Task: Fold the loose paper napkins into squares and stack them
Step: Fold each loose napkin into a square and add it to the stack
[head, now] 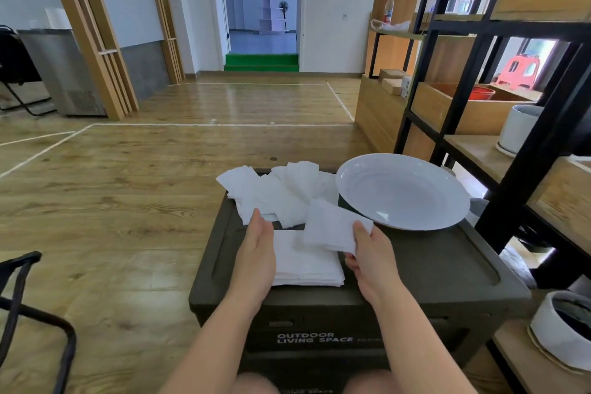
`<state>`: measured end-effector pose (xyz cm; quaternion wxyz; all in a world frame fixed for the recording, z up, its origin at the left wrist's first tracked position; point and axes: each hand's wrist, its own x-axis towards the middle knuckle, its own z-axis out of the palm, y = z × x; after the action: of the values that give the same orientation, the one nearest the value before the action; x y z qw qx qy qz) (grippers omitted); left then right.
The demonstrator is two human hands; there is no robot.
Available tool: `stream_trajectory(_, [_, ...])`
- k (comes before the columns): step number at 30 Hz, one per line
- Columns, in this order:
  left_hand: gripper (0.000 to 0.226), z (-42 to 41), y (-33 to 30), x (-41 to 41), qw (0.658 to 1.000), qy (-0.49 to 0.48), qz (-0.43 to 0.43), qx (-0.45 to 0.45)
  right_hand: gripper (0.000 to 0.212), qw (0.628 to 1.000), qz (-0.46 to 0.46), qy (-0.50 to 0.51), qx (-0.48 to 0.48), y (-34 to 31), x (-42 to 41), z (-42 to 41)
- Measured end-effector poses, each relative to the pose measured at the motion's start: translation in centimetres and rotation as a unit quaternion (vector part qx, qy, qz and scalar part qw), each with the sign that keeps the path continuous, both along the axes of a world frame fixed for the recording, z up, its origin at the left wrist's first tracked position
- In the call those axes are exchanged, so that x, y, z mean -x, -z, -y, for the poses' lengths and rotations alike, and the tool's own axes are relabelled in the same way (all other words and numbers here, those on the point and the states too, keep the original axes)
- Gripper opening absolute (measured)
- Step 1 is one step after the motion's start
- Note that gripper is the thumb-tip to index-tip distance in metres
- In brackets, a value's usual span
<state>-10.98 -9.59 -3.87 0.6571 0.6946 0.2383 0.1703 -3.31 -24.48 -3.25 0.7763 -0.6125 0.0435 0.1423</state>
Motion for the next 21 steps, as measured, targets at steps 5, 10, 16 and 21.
stream_trajectory(5, [0.047,0.5,-0.4,-0.7,0.999,0.031,0.004,0.021,0.021,0.997,-0.044,-0.031,-0.051,-0.2,-0.5,0.6])
stream_trajectory(10, [0.045,0.2,-0.2,-0.8,1.000,0.024,0.012,0.011,0.022,0.996,-0.030,-0.060,-0.066,-0.2,-0.5,0.7])
stream_trajectory(16, [0.039,-1.0,-1.6,-1.5,0.999,0.047,0.002,-0.002,0.023,0.990,0.012,-0.138,-0.033,-1.6,0.4,-0.6])
stream_trajectory(21, [0.048,-1.4,-1.7,-1.9,0.995,0.018,-0.029,-0.094,0.022,0.987,0.080,-0.111,0.086,-1.4,0.1,-1.2])
